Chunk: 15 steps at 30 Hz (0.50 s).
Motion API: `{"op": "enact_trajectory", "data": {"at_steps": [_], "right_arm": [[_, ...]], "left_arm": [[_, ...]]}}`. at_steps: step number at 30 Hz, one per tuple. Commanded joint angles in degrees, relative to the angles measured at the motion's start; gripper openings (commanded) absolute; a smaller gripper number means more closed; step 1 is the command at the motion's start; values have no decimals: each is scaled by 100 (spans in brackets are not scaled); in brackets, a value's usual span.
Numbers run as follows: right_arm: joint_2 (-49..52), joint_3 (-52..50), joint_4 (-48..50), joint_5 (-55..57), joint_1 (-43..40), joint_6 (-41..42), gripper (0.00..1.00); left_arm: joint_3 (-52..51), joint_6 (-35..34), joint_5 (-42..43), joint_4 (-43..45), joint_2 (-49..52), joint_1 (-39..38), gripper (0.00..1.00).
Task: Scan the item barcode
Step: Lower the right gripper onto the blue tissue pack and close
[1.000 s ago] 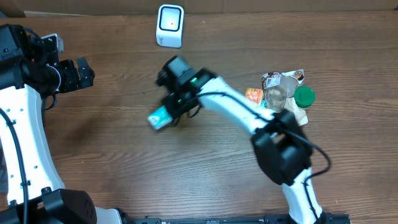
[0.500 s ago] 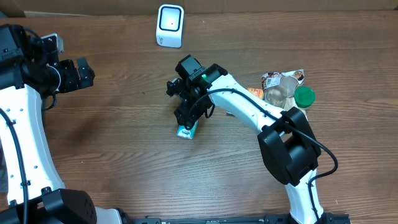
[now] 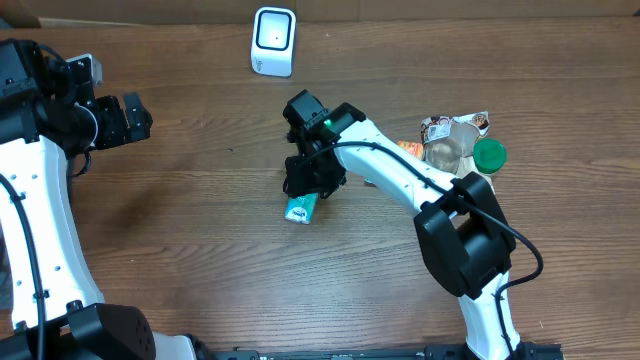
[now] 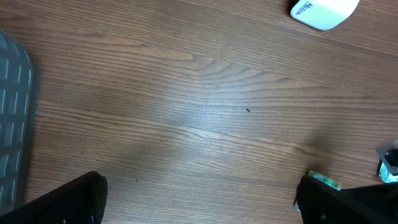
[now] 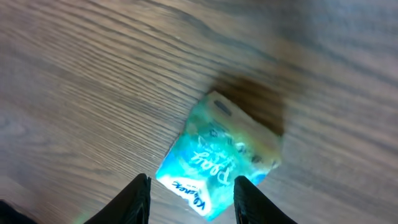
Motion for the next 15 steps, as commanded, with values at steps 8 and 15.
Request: {"op": "enact_trajectory", "data": {"at_steps": [8, 15], "right_arm": [[-59, -542, -157, -131, 540, 643, 37], [-57, -649, -205, 192, 647, 643, 33]], "left_arm": [[-4, 155, 26, 20, -44, -7, 100], [-4, 155, 26, 20, -44, -7, 100]]}}
